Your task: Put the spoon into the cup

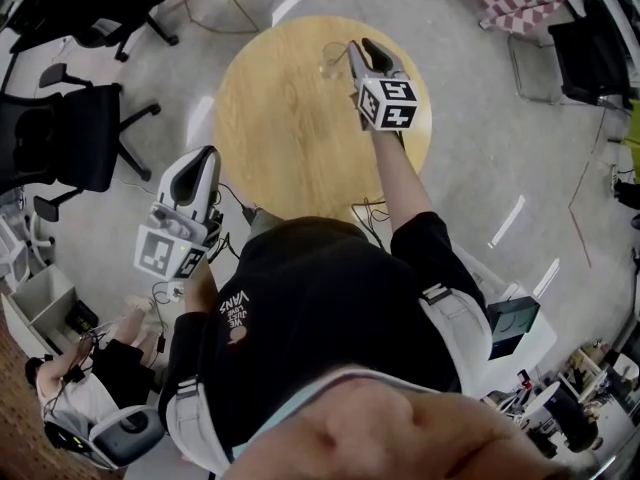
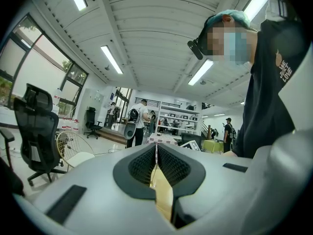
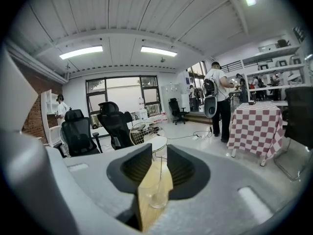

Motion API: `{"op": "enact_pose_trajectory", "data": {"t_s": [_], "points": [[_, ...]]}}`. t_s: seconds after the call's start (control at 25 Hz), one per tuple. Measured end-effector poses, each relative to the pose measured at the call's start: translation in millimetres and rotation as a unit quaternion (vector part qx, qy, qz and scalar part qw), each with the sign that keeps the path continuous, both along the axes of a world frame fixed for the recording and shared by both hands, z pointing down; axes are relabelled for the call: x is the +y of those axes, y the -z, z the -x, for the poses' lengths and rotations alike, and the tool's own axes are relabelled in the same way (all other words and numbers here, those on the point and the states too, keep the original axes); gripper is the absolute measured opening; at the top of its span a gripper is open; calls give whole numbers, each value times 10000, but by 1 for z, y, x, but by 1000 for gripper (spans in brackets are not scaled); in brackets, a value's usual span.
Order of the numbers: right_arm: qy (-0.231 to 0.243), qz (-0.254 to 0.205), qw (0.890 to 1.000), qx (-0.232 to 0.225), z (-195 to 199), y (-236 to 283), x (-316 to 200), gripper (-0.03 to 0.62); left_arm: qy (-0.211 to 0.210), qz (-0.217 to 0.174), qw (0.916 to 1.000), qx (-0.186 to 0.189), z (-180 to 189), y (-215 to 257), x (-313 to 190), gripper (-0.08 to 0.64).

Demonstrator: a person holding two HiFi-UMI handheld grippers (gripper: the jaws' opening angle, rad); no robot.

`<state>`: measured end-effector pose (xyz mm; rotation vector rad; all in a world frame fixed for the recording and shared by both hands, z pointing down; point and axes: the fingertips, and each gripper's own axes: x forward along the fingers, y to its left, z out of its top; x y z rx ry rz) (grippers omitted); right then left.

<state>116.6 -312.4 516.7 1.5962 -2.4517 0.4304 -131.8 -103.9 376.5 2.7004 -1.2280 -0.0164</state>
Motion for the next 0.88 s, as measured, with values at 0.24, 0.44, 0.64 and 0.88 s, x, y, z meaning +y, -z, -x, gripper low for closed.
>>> {"op": "enact_pose_trajectory", "data": {"t_s": [0.24,0.44,0.64,0.88], "points": [[-9,-94,10000,-8,-1,15,13,90,-164,-72,9998,28,-3,4,2,5],[-62,-149,9999,-5,0,24,25,81,-272,-128,9995,78,1,6,4,5],[-77,-217,9997,13,1,33,41,80,-417,-212,9988,149,0,11,6,5],[-208,-387,9990,-18,-2,51,62,46,-755,-411,9960,221,-8,23,9,5]]}}
